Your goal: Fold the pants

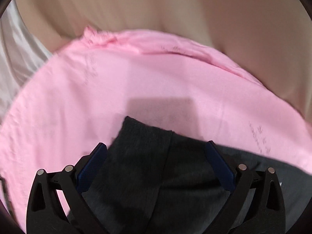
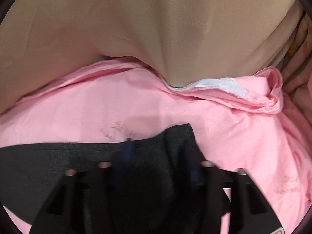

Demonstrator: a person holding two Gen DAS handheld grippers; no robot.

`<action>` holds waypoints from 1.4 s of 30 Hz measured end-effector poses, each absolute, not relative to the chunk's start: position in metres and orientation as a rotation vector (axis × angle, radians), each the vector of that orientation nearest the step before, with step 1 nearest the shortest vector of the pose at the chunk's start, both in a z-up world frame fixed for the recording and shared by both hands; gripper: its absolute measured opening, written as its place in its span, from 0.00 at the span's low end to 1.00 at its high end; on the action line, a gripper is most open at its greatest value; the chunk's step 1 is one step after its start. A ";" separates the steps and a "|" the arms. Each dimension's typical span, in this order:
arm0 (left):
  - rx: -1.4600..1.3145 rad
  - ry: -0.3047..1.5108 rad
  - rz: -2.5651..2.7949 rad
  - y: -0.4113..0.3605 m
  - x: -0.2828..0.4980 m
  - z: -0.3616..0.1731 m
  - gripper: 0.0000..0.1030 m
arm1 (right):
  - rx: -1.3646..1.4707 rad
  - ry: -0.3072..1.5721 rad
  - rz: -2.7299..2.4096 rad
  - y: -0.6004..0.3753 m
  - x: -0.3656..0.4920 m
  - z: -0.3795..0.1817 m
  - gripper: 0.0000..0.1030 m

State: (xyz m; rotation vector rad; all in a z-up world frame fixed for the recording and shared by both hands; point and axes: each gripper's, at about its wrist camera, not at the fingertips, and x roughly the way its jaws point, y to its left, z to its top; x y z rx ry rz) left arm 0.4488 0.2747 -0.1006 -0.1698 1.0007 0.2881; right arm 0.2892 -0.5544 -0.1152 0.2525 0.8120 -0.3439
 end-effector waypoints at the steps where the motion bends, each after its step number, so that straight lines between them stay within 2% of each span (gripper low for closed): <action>1: -0.195 1.007 0.279 0.278 0.452 -0.104 0.85 | 0.250 0.810 -0.343 -0.553 0.287 -0.115 0.13; 2: -0.187 1.012 0.296 0.279 0.454 -0.107 0.71 | 0.250 0.799 -0.341 -0.550 0.284 -0.113 0.10; 4: -0.140 1.000 0.318 0.276 0.453 -0.106 0.50 | 0.251 0.783 -0.342 -0.546 0.277 -0.109 0.09; 5: -0.148 0.995 0.288 0.276 0.449 -0.101 0.35 | 0.249 0.768 -0.343 -0.544 0.272 -0.106 0.08; 6: -0.162 0.994 0.266 0.276 0.447 -0.098 0.26 | 0.251 0.747 -0.344 -0.540 0.262 -0.100 0.08; 9: -0.151 0.919 0.218 0.268 0.422 -0.072 0.18 | 0.260 0.679 -0.323 -0.537 0.231 -0.081 0.07; 15: -0.135 0.794 0.127 0.263 0.334 -0.011 0.17 | 0.209 0.569 -0.277 -0.514 0.138 -0.036 0.06; 19: -0.121 0.764 0.099 0.269 0.264 0.009 0.17 | 0.169 0.533 -0.274 -0.505 0.073 -0.023 0.04; 22: -0.105 0.781 0.094 0.279 0.221 0.004 0.17 | 0.164 0.561 -0.272 -0.513 0.026 -0.032 0.04; 28: -0.109 0.876 0.133 0.292 0.162 -0.043 0.18 | 0.179 0.670 -0.309 -0.512 -0.013 -0.093 0.04; 29: -0.132 0.895 0.139 0.296 0.155 -0.052 0.19 | 0.192 0.680 -0.306 -0.511 -0.017 -0.101 0.04; 32: -0.213 0.942 0.149 0.307 0.141 -0.079 0.30 | 0.205 0.695 -0.329 -0.503 -0.031 -0.117 0.09; 34: -0.294 0.938 0.134 0.311 0.130 -0.081 0.43 | 0.219 0.688 -0.358 -0.500 -0.039 -0.120 0.25; 35: -0.366 0.913 0.097 0.312 0.121 -0.076 0.66 | 0.224 0.674 -0.372 -0.500 -0.045 -0.119 0.46; 36: -0.408 0.891 0.073 0.313 0.116 -0.073 0.94 | 0.238 0.643 -0.389 -0.500 -0.051 -0.115 0.59; 38: -0.493 0.842 0.052 0.312 0.104 -0.066 0.95 | 0.279 0.600 -0.413 -0.498 -0.064 -0.106 0.62; 42: -0.696 0.885 -0.002 0.308 0.117 -0.074 0.95 | 0.541 0.523 -0.285 -0.491 -0.089 -0.102 0.63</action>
